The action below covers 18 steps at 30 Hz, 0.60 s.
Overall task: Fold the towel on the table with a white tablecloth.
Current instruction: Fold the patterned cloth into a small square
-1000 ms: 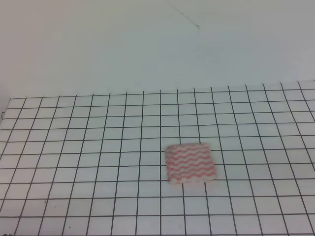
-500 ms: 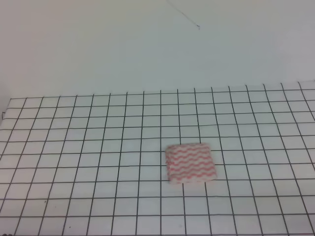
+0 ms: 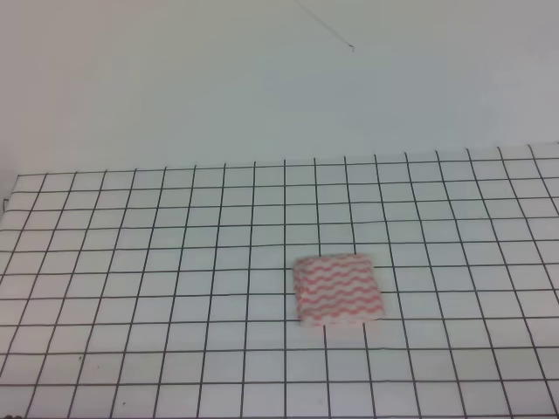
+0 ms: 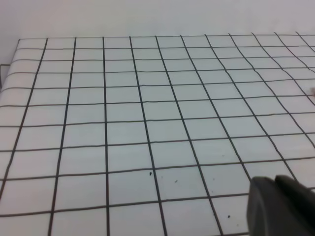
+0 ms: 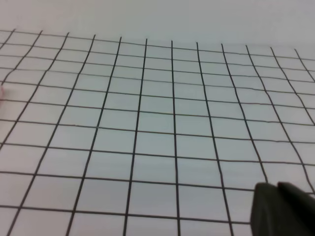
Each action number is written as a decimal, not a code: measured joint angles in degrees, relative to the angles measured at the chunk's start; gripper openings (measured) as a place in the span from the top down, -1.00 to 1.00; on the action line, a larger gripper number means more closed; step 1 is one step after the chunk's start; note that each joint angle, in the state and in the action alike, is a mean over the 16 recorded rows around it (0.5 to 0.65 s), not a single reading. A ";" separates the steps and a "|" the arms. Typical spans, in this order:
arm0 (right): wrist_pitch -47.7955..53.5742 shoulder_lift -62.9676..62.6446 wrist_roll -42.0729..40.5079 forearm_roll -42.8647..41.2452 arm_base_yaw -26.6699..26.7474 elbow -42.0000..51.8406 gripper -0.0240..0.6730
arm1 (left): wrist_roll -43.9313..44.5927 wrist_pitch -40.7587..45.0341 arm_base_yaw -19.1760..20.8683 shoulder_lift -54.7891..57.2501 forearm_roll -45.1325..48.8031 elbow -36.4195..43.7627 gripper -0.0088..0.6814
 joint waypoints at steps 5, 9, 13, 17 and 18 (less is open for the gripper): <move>-0.09 0.00 0.02 0.00 0.00 0.00 0.94 | 0.00 0.00 0.00 0.00 0.00 0.00 0.97; -0.13 0.00 0.02 -0.03 0.00 0.10 0.94 | 0.00 0.00 0.00 0.00 0.00 0.00 0.97; -0.14 0.00 0.02 -0.03 0.00 0.10 0.94 | 0.00 0.00 0.00 0.00 0.00 0.00 0.97; -0.14 0.00 0.02 -0.03 0.00 0.12 0.94 | 0.00 0.00 0.00 0.00 0.00 0.00 0.97; -0.14 0.00 0.02 -0.04 0.00 0.13 0.94 | 0.00 0.00 0.00 0.00 0.00 0.00 0.97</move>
